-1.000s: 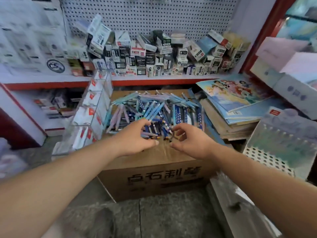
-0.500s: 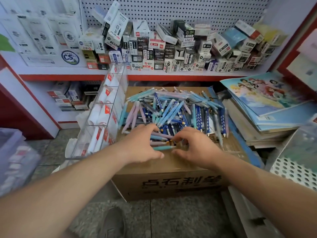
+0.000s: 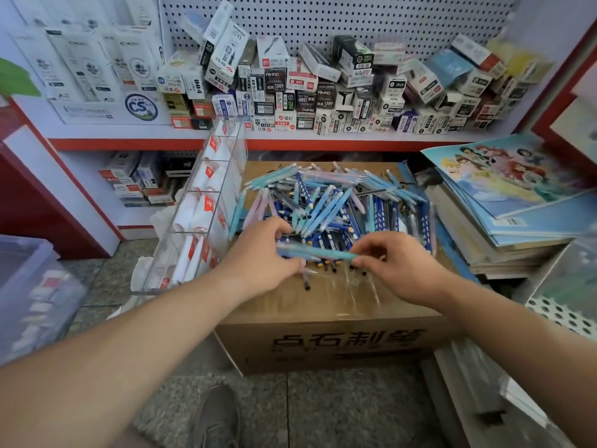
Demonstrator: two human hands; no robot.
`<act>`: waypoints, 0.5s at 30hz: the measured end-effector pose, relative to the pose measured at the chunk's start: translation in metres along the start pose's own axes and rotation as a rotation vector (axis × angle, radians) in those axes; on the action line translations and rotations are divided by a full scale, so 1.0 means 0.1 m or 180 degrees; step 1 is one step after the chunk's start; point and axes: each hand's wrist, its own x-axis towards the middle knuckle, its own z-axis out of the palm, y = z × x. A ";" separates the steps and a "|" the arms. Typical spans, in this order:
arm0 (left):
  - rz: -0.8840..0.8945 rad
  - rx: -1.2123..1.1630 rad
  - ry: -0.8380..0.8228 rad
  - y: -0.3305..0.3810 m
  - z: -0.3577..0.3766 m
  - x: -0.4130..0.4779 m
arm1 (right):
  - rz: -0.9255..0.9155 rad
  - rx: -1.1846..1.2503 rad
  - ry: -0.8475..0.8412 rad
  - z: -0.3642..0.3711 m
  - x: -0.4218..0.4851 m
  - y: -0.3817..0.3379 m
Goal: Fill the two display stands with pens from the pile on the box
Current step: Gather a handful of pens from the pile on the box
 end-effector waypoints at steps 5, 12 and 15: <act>-0.0620 -0.1441 -0.0159 0.19 0.01 -0.04 | 0.0584 0.1598 0.0250 -0.04 -0.14 -0.03; -0.0877 -0.2754 -0.0571 0.37 0.02 -0.16 | 0.0137 0.1883 -0.0265 0.26 -0.19 -0.36; -0.0904 -0.2659 -0.0327 0.32 -0.05 -0.18 | 0.0156 0.1491 -0.0215 0.31 -0.13 -0.39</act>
